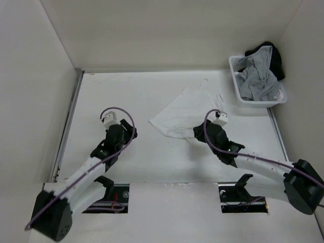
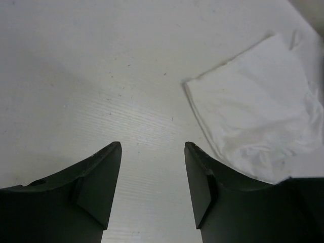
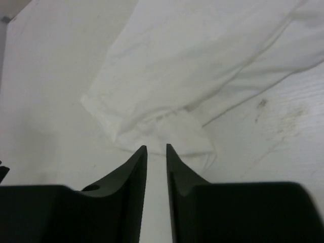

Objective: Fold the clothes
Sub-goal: Flatten the tank top out

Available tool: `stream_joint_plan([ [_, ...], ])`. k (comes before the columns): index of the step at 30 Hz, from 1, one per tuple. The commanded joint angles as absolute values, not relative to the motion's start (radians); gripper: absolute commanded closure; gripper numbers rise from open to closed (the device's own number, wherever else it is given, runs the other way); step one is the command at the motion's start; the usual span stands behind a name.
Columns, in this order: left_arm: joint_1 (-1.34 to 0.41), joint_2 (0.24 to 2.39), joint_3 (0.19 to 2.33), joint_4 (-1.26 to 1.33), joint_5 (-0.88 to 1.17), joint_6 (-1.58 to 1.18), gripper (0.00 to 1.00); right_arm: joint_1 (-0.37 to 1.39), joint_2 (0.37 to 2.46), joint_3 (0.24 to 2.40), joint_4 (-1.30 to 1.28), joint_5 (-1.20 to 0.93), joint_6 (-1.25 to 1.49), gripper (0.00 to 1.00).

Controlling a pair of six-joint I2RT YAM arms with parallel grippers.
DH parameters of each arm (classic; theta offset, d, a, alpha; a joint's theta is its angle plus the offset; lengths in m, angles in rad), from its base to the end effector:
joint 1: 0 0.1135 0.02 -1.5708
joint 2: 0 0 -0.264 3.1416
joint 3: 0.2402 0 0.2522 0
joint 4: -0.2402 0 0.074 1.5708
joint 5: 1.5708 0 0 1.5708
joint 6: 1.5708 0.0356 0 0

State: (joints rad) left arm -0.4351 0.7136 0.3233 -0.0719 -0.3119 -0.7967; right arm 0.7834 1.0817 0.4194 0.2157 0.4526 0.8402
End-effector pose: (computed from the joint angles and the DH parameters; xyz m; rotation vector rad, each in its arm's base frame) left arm 0.1554 -0.0602 0.2005 -0.5596 1.9621 -0.4656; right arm 0.1680 0.1454 0.1974 0.3465 1.9893 0.5966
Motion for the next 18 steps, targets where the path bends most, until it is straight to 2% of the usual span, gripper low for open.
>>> stream_joint_plan([
  [1,-0.444,1.011,0.435,0.154,-0.299,-0.812,0.48,0.691,1.161,0.532,0.125,0.469,0.798,0.72],
  [3,-0.456,1.199,0.509,0.257,-0.278,-0.798,0.47,0.641,1.238,0.574,0.109,0.468,0.798,0.56],
  [4,-0.461,1.274,0.549,0.296,-0.259,-0.778,0.48,0.627,1.267,0.581,0.113,0.462,0.796,0.54],
  [10,-0.432,1.606,0.727,0.368,-0.154,-0.735,0.59,0.651,1.299,0.526,0.261,0.413,0.799,0.54],
  [18,-0.429,1.735,0.801,0.357,-0.095,-0.739,0.62,0.660,1.287,0.486,0.287,0.410,0.811,0.54],
])
